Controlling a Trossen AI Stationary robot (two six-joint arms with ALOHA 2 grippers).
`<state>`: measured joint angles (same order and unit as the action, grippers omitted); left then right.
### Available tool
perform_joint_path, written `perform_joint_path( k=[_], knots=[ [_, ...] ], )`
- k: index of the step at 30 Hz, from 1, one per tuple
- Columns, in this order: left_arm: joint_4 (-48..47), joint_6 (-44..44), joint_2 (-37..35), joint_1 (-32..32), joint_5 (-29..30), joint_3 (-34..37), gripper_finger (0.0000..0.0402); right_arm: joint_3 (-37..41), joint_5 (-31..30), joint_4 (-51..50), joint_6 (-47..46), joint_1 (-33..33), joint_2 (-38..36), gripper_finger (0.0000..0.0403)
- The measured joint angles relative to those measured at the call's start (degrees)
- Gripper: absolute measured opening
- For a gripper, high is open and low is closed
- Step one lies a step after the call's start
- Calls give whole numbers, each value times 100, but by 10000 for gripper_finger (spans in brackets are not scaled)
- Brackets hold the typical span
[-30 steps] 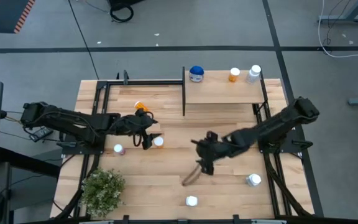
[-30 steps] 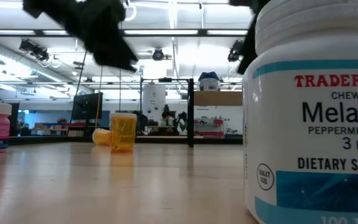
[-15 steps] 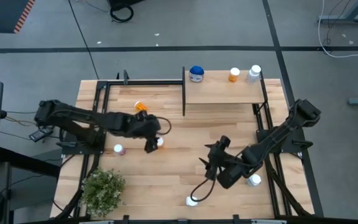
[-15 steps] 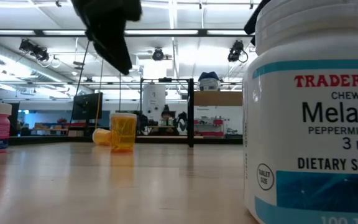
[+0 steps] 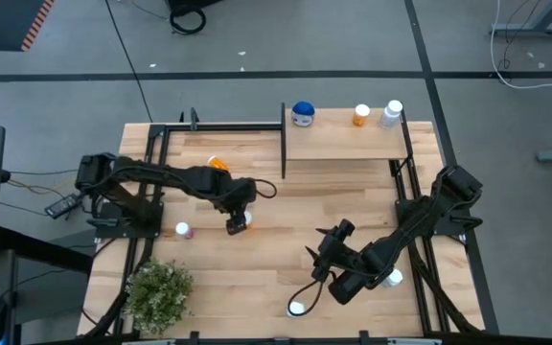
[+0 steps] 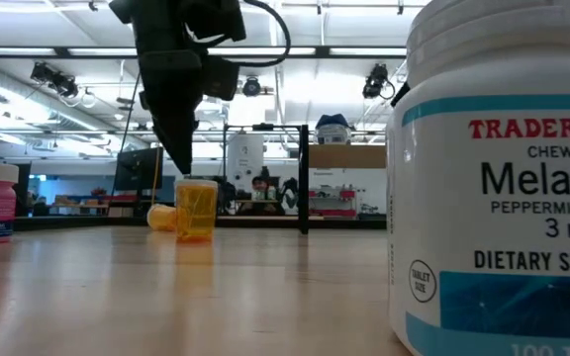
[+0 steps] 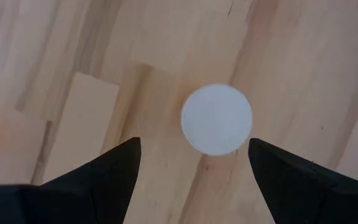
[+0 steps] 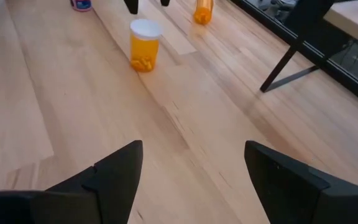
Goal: Pick and place medicine bottles onto shelf by color
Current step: Put the bottom orange pill bottle on the shelf
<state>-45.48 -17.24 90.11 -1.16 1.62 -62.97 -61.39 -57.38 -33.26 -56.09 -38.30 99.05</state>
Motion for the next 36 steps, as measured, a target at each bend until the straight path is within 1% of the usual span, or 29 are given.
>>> perform_joint_path(
  k=[6,9,13,19,22,32,36],
  knots=[
    [118,262,19,-29,-16,3,307,0,-108,18,-31,47,164,290],
    [127,290,205,-32,-26,20,311,-4,-125,27,21,111,164,290],
    [338,289,363,-23,-48,18,326,-4,-130,20,52,118,164,290],
    [482,289,375,-23,-75,18,352,-4,-132,-33,54,136,164,290],
    [468,294,376,-25,-183,18,360,-4,-132,-81,56,131,164,290],
    [428,358,324,-65,-274,-79,364,-4,-151,-160,32,133,162,290],
    [311,456,472,3,-327,-87,364,-4,-159,-182,27,139,162,290]
  ],
)
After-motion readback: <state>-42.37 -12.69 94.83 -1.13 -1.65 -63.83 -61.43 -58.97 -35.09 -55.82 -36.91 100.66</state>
